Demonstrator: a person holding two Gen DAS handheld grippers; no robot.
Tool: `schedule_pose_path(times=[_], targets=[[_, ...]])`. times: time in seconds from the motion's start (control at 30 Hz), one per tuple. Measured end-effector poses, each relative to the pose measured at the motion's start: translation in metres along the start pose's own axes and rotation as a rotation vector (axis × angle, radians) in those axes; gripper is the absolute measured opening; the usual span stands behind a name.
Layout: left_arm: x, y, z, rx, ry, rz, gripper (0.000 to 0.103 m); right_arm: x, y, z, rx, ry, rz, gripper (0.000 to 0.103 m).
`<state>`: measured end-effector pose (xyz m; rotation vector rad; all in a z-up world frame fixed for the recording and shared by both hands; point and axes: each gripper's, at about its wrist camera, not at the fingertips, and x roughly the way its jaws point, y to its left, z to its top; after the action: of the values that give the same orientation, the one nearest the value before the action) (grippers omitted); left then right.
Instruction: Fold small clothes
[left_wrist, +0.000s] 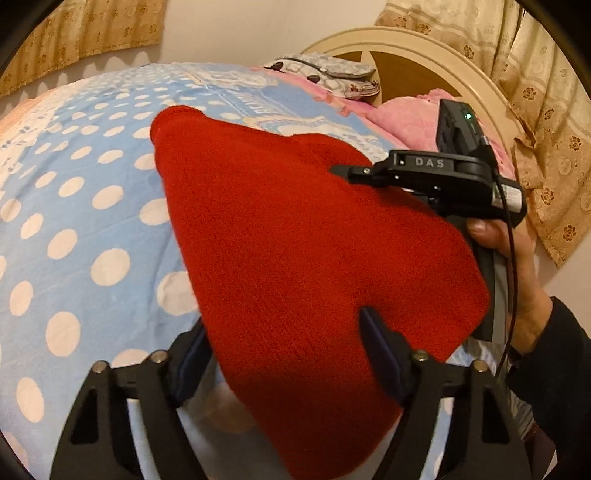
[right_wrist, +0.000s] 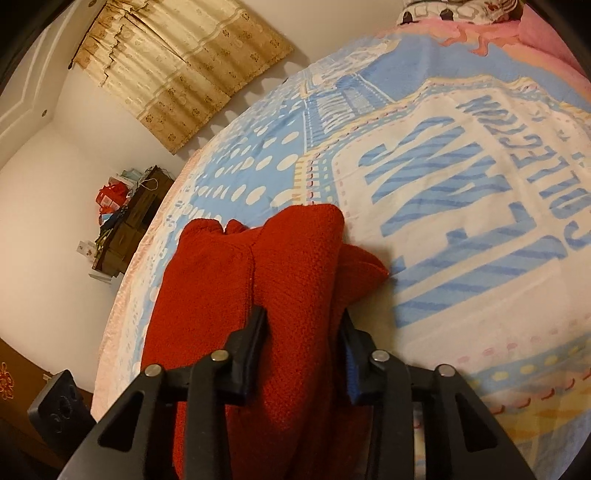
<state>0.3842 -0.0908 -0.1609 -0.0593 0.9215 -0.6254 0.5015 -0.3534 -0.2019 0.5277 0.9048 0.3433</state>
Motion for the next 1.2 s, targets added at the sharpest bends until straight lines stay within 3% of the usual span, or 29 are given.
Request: schedule_pose_path(times=[0.17,0.27,0.47,0.67,1.2], targets=[[-0.017,-0.015,-0.001,0.069,-0.022,0.073,0.048,-0.012,0.013,-0.004,-0.024,-0.044,-0.027,0.031],[-0.031,-0.022,-0.003,0.091,-0.028,0.107,0.044,-0.025,0.02,-0.008,-0.024,-0.066,-0.01,0.031],[-0.068,-0.033,-0.013,0.112,-0.075,0.126,0.043,-0.046,0.038,-0.029,-0.048,-0.087,0.001,0.03],[-0.1,-0.036,-0.036,0.134,-0.092,0.195,0.042,-0.061,0.062,-0.055,-0.045,-0.096,0.056,0.03],[-0.172,0.011,-0.106,-0.008,-0.116,0.293,0.042,-0.031,0.168,-0.125,-0.157,-0.013,0.187,0.03]])
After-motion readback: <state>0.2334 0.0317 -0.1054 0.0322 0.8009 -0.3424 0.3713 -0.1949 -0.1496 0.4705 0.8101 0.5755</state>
